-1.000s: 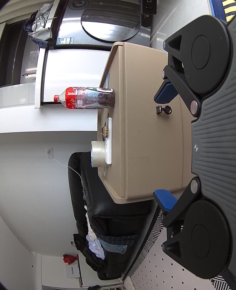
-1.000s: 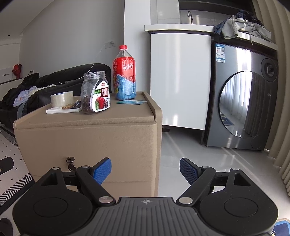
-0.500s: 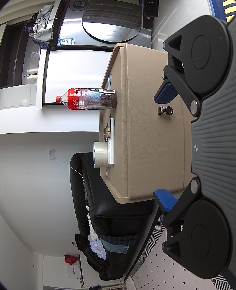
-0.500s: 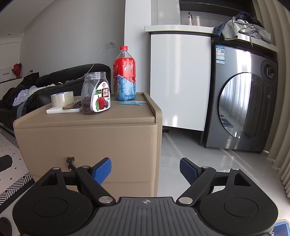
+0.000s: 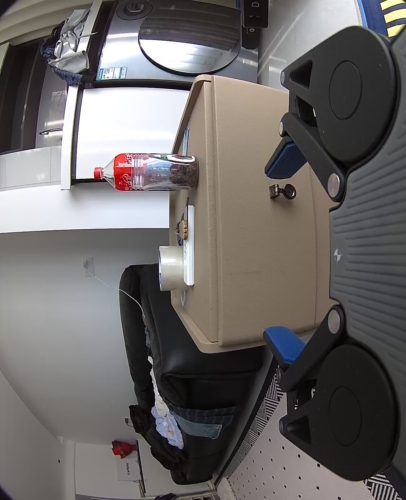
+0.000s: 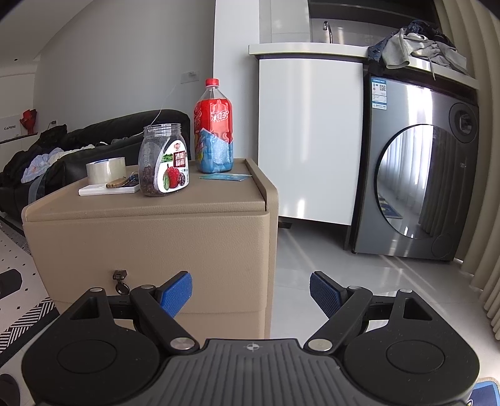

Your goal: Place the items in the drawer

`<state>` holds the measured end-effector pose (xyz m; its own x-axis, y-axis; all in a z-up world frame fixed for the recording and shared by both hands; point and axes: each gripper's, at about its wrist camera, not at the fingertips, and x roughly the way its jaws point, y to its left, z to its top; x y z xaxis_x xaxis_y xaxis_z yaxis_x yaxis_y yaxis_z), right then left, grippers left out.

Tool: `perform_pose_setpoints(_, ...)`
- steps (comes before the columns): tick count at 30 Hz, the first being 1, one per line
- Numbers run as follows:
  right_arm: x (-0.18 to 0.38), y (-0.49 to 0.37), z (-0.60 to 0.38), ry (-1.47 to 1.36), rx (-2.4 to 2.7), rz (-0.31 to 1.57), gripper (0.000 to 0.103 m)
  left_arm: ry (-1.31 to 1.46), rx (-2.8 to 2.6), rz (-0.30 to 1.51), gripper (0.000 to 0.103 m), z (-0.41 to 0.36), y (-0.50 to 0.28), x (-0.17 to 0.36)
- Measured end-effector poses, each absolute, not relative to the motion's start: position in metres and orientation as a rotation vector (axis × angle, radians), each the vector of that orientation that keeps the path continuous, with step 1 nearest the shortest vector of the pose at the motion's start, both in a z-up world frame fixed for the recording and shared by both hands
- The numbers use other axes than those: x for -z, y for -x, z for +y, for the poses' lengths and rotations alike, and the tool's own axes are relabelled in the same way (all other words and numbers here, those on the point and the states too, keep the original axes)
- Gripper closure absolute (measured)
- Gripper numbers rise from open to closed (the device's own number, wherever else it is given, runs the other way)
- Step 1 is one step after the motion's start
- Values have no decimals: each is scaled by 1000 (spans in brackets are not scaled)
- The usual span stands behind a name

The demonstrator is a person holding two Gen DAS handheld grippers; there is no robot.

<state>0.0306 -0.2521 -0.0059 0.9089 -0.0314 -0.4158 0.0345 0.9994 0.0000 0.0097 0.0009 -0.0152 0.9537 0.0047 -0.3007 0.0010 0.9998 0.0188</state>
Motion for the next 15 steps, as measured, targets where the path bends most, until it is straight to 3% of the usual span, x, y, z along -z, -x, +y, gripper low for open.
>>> perform_pose_setpoints(15,7,-31,-250,1,33,429,17,-20,0,310,0,-1,-11,17)
